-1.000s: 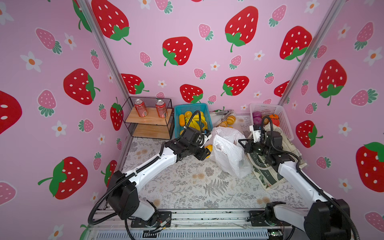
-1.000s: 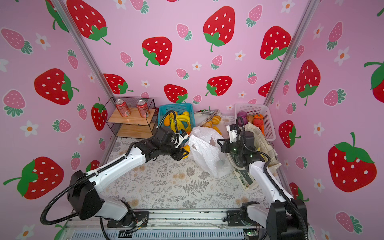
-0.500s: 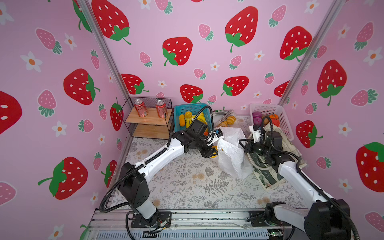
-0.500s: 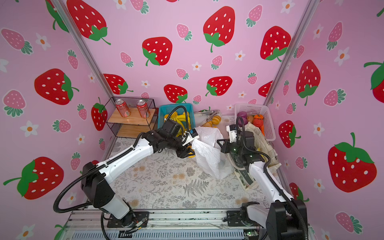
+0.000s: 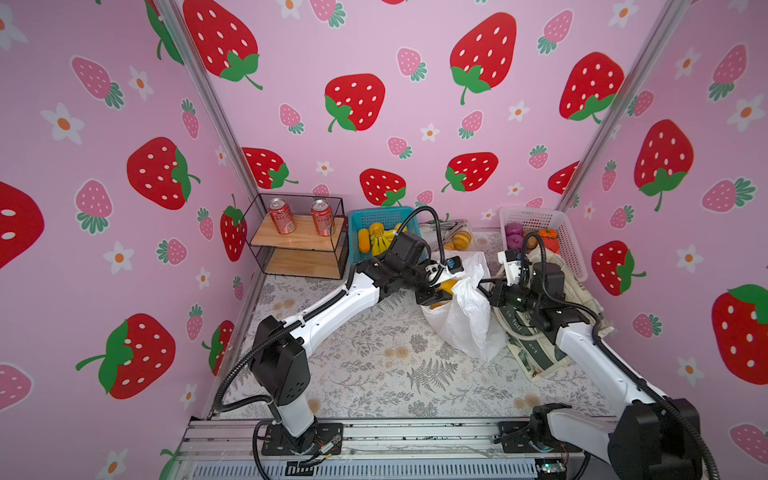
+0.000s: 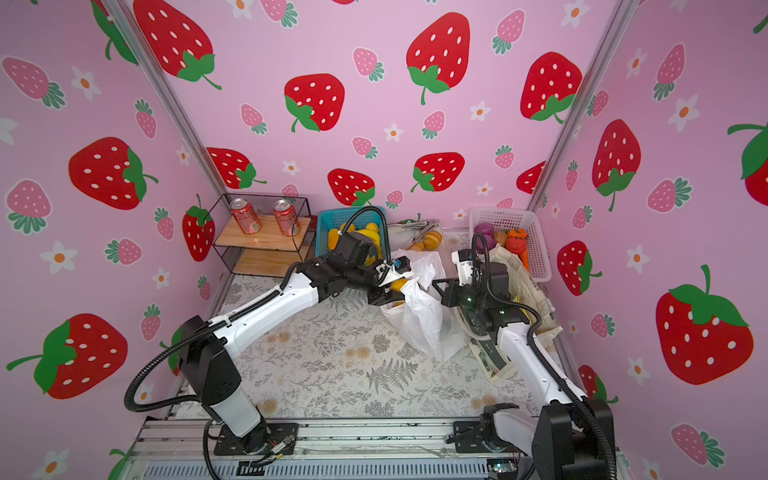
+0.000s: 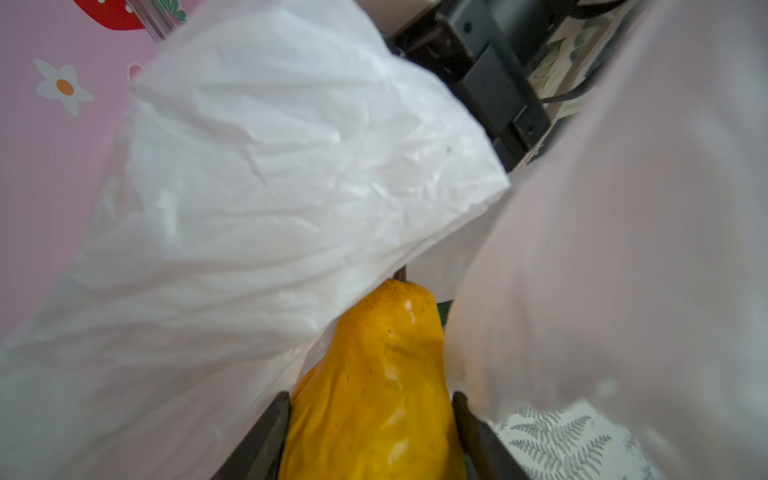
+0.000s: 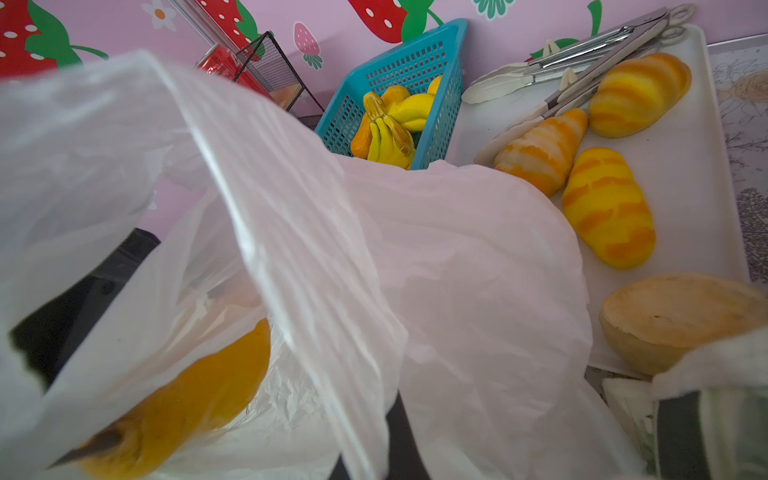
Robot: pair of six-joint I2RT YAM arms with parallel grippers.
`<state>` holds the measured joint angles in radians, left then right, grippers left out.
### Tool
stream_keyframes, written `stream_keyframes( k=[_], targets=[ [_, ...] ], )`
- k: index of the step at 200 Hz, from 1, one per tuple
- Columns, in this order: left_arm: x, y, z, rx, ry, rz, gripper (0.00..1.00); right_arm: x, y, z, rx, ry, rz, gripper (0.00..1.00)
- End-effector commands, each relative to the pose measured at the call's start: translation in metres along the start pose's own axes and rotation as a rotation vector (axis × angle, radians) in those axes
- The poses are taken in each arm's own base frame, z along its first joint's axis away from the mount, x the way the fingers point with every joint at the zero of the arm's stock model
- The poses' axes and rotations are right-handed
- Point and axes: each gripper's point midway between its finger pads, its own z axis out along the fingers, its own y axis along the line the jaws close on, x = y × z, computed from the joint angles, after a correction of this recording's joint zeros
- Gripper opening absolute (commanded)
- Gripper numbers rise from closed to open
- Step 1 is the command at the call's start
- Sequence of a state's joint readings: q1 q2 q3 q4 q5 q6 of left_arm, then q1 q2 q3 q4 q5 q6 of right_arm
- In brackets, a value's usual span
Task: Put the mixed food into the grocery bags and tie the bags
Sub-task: 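Carry the pear with the left gripper into the white bag, then open the left gripper to release the pear into the bag, then move the left gripper back into the teal basket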
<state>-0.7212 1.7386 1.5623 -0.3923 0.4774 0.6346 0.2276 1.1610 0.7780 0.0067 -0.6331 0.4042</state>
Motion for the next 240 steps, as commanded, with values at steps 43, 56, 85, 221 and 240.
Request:
stream_keyframes(
  k=[43, 56, 85, 221, 240],
  targets=[
    [0.025, 0.022, 0.038, -0.139, 0.008, 0.047, 0.49, -0.003, 0.005, -0.001, -0.009, -0.012, -0.012, 0.01],
    [0.034, 0.014, 0.043, -0.114, 0.01, 0.016, 0.51, -0.005, 0.003, -0.002, 0.005, -0.021, -0.018, 0.01],
    [0.045, 0.0, 0.043, -0.097, -0.021, -0.043, 0.61, -0.008, -0.001, -0.005, 0.037, -0.038, -0.026, 0.01],
    [0.036, -0.015, -0.039, -0.171, -0.166, -0.274, 0.79, -0.01, -0.007, -0.004, 0.064, -0.046, -0.036, 0.01],
    [0.046, 0.0, -0.066, -0.224, -0.226, -0.39, 0.78, -0.008, -0.009, -0.001, 0.062, -0.041, -0.032, 0.01]
  ],
)
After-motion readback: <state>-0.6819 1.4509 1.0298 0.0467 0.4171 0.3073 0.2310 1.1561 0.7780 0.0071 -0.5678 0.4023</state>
